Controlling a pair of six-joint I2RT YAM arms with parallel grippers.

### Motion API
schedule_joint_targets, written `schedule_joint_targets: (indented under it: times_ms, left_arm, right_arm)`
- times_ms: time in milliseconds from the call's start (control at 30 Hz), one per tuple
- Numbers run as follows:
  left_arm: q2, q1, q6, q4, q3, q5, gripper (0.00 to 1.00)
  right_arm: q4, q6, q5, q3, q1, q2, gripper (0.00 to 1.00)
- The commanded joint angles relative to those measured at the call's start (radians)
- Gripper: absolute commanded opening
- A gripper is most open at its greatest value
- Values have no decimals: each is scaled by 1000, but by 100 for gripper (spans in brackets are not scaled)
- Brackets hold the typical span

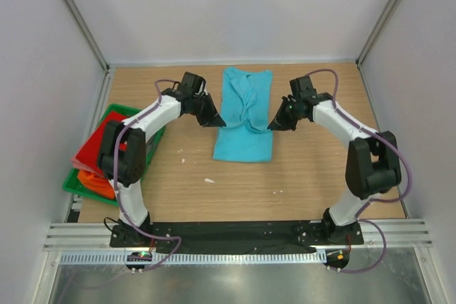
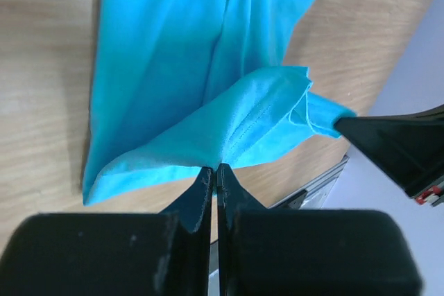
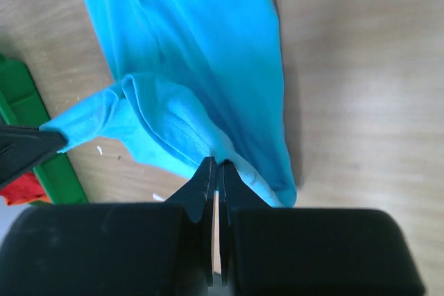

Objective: Fold and stack the t-shirts
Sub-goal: Fold the tshirt

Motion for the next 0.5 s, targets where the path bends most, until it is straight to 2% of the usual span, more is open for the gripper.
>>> schedule_joint_targets:
  times_ms: [0, 233, 467]
  left_arm:
    - [71, 39, 23, -24, 101, 65, 0]
    - [212, 79, 11, -16, 240, 108, 0]
    - [276, 102, -14, 13, 305, 127, 0]
  right_arm:
    - [-97, -140, -26, 179, -26, 125, 1]
    - [-123, -167, -55, 348, -60, 312, 1]
    - [-132, -171, -71, 451, -92, 386, 1]
